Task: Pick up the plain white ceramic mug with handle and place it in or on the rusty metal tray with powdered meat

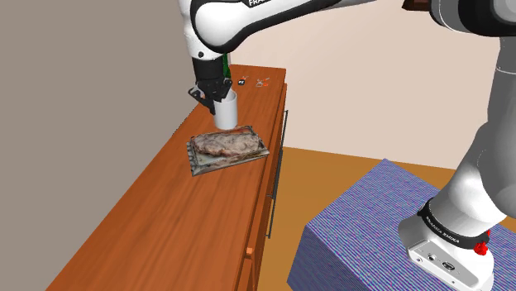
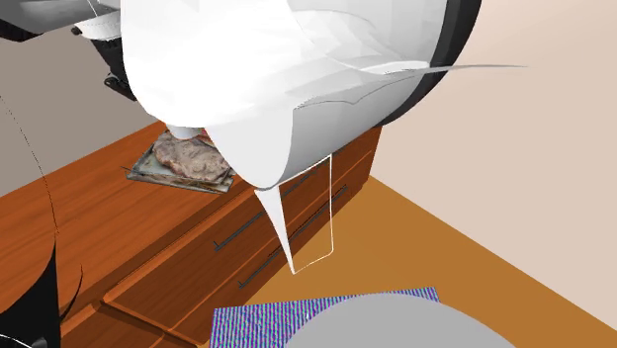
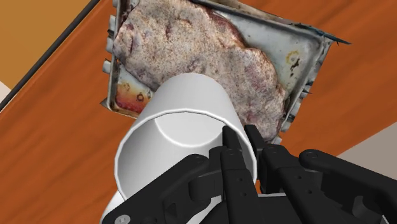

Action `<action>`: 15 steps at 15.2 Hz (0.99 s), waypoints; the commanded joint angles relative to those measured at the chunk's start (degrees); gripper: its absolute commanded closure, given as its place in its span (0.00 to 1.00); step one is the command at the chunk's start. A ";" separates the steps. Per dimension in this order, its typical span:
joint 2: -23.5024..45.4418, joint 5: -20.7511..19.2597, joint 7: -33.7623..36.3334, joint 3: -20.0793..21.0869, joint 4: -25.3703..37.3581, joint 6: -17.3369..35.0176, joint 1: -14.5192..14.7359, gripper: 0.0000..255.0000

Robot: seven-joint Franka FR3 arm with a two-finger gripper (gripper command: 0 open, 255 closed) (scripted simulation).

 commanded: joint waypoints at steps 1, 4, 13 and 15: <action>0.53 -0.16 0.11 -0.08 -0.64 1.21 -0.01 1.00; 1.03 -0.37 0.35 -0.17 -2.21 3.26 -0.03 1.00; 1.79 -0.68 0.66 -0.31 -3.93 5.71 -0.03 1.00; 1.79 -0.68 0.66 -0.31 -3.93 5.71 -0.03 1.00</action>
